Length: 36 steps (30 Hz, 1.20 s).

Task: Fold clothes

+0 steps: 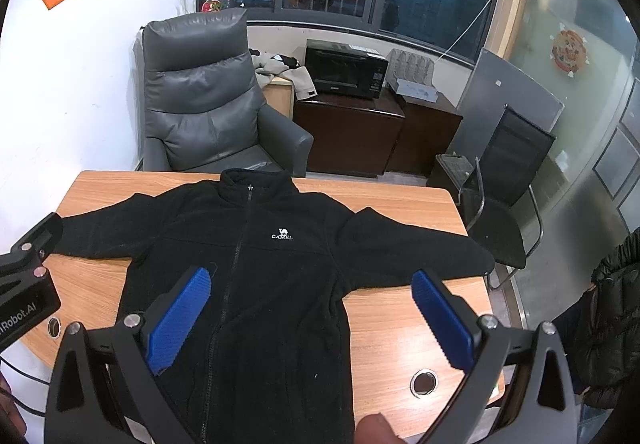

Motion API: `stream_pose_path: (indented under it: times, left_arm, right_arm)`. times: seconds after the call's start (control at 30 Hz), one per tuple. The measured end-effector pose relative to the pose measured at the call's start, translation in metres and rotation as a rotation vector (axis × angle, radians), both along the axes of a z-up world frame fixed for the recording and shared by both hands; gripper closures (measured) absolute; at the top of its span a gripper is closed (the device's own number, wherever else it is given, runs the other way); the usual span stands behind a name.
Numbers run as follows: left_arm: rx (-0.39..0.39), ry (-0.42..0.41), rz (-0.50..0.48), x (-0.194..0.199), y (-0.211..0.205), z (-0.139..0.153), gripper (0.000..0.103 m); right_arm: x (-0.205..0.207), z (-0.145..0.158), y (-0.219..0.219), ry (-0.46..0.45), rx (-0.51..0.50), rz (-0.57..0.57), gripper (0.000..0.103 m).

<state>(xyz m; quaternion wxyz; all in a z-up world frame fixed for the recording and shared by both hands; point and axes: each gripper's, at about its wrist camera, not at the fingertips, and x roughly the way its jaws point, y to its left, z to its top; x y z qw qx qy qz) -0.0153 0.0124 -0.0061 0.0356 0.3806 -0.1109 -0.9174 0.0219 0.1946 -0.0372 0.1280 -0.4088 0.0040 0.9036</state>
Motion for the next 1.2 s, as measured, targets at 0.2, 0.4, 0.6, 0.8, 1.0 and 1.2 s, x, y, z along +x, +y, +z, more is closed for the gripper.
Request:
stream_pose_path:
  times: [0.2,0.4,0.6,0.8,1.0,1.2]
  left_arm:
    - [0.008,-0.004,-0.006,-0.004,-0.003,-0.004,0.000]
    - [0.026,-0.015,-0.030,-0.015,-0.011,-0.010,0.000]
    - [0.091,-0.037,-0.202,-0.052,-0.007,-0.033,0.000]
    - [0.144,-0.075,-0.400,-0.115,0.033,-0.091,0.000]
    - [0.138,-0.131,-0.483,-0.157,0.113,-0.172,0.000]
    - [0.243,-0.279,-0.533,-0.186,0.211,-0.270,0.000]
  right_arm:
    - [-0.005,-0.003,-0.002,-0.009,0.003,-0.005,0.000]
    - [-0.015,-0.007,-0.008,-0.027,0.013,-0.008,0.000]
    - [-0.023,-0.016,0.000,0.002,-0.018,0.022,0.000]
    - [0.017,-0.032,0.113,0.165,-0.089,-0.002,0.000]
    - [0.062,-0.096,0.290,0.136,-0.055,-0.201,0.000]
    - [0.067,-0.189,0.453,0.141,-0.249,-0.263,0.000]
